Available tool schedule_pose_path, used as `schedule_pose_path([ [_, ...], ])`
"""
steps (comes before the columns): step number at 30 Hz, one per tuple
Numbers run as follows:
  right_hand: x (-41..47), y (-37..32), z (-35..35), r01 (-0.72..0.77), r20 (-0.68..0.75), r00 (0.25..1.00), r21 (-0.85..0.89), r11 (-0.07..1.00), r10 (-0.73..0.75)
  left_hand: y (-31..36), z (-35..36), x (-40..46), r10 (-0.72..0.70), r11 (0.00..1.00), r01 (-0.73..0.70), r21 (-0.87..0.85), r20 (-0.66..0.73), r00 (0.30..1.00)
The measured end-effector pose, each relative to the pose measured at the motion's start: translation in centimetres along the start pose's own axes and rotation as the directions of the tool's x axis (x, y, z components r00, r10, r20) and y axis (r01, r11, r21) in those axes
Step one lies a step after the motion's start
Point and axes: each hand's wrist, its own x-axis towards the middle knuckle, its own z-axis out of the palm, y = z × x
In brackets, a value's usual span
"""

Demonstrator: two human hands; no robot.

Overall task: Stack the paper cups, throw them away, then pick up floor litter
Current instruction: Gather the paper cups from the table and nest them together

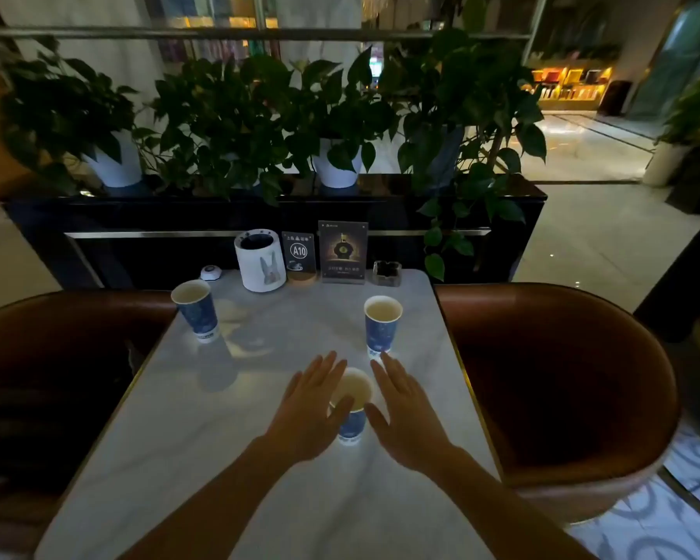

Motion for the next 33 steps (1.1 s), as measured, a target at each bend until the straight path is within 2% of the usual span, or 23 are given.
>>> schedule_pose_path([
  [5, -0.5, -0.2, 2.4, 0.056, 0.051, 0.997, 0.076, 0.996, -0.06, -0.9, 2.1, 0.0, -0.007, 1.0, 0.01, -0.026, 0.093, 0.996],
  [11, -0.3, 0.0, 3.8, 0.08, 0.058, 0.995, 0.035, 0.996, -0.082, -1.3, 2.5, -0.4, 0.026, 0.999, -0.024, -0.026, 0.079, 0.997],
  [17, 0.5, -0.1, 4.6, -0.031, 0.086, 0.996, 0.092, 0.995, 0.023, -2.0, 2.8, -0.7, 0.044, 0.994, -0.037, -0.104, 0.057, 0.997],
  [22, 1.3, -0.5, 4.5, -0.147, 0.167, 0.978, 0.145, 0.978, 0.123, -2.4, 3.7, -0.5, -0.033, 0.988, 0.039, -0.152, 0.042, 0.999],
  [24, 1.6, -0.5, 4.8, -0.12, 0.167, 0.981, 0.115, 0.986, 0.1, -2.7, 3.9, -0.5, -0.041, 0.984, 0.049, -0.173, 0.05, 0.998],
  [27, 2.3, 0.2, 5.8, 0.0, 0.116, 0.993, -0.043, 0.999, 0.005, -3.0, 3.4, 0.1, -0.093, 0.972, 0.104, -0.211, 0.062, 0.994],
  [29, 3.2, 0.0, 6.1, 0.038, 0.088, 0.995, -0.034, 0.999, -0.035, -3.4, 3.3, 0.9, -0.13, 0.957, 0.147, -0.251, 0.085, 0.988],
  [30, 3.6, -0.4, 5.7, 0.041, 0.099, 0.994, -0.074, 0.996, -0.034, -3.4, 3.0, 1.1, -0.156, 0.944, 0.191, -0.27, 0.145, 0.977],
  [32, 4.3, -1.6, 4.1, 0.162, 0.03, 0.987, -0.162, 0.973, -0.16, -3.8, 2.2, 1.4, -0.172, 0.933, 0.221, -0.286, 0.187, 0.967],
  [33, 4.4, -1.8, 3.7, 0.215, -0.035, 0.974, -0.183, 0.959, -0.224, -4.2, 1.8, 1.5, -0.131, 0.94, 0.166, -0.297, 0.133, 0.982],
])
